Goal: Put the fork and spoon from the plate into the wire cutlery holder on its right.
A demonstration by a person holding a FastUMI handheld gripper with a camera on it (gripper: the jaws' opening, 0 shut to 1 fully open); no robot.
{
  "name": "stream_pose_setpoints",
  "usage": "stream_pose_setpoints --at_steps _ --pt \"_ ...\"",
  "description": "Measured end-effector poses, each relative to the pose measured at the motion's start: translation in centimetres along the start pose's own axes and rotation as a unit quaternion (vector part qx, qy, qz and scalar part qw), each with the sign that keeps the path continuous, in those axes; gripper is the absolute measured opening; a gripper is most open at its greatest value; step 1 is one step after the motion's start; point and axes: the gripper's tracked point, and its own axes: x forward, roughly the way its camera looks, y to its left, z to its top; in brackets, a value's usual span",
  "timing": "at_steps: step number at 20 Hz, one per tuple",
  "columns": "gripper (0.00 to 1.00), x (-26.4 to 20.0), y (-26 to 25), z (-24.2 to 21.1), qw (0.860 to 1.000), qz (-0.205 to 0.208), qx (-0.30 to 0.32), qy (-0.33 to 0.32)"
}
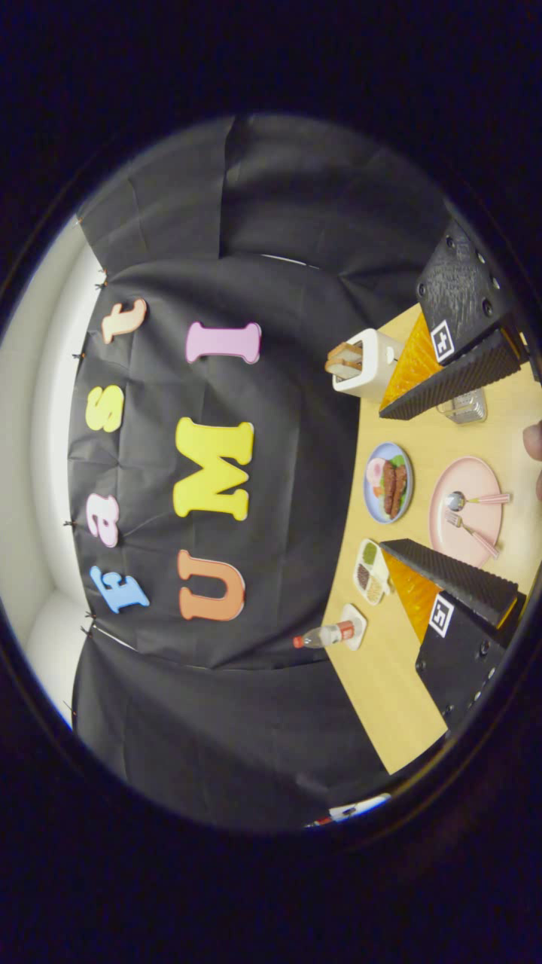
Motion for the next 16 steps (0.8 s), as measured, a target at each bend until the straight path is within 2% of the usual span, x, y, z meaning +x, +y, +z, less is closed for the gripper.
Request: stream_pose_setpoints --at_steps 4,6,10,12,16 --pt "0.96 2.4 1.2 -6.7 0.992 0.024 0.018 0.124" --pt "0.96 4.0 1.1 -9.0 0.987 0.016 0.027 0.159" --pt "0.96 6.6 2.0 -14.0 0.976 0.017 0.006 0.219" --pt "0.91 7.4 1.9 -16.0 0.970 0.015 -0.018 0.241" --pt "0.61 9.5 2.0 -19.6 0.961 0.008 -0.026 0.275"
